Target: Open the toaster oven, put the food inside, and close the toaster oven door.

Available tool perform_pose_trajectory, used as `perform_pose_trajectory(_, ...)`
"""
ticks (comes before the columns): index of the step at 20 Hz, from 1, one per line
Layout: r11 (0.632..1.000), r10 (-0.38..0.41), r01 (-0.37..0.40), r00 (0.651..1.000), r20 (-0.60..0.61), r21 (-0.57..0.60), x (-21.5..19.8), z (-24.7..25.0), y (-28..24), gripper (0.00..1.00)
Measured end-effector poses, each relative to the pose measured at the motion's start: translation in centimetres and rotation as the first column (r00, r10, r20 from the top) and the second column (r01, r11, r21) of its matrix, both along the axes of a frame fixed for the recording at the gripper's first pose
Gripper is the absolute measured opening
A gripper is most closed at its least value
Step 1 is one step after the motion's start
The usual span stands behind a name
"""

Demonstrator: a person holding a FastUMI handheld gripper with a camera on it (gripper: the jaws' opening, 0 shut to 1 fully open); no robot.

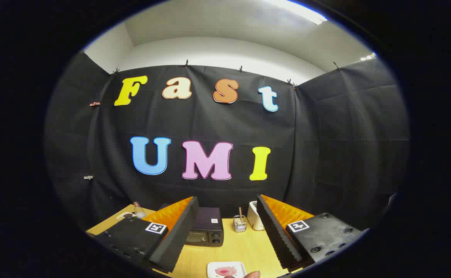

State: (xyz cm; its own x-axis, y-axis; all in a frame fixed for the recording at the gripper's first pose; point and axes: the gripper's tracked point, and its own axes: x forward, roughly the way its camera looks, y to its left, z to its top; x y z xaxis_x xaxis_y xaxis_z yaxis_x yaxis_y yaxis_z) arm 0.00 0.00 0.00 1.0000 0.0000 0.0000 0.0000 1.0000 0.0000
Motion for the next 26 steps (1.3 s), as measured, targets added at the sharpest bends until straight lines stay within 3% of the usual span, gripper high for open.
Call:
perform_pose_trajectory(18, 1.0, -0.003, 0.003, 1.0, -0.006, 0.009, 0.7, -0.5, 0.3, 0.97)
perform_pose_trajectory(26, 0.999, 0.041, -0.041, 0.999, -0.011, 0.012, 3.1, -2.1, 4.1, 0.97)
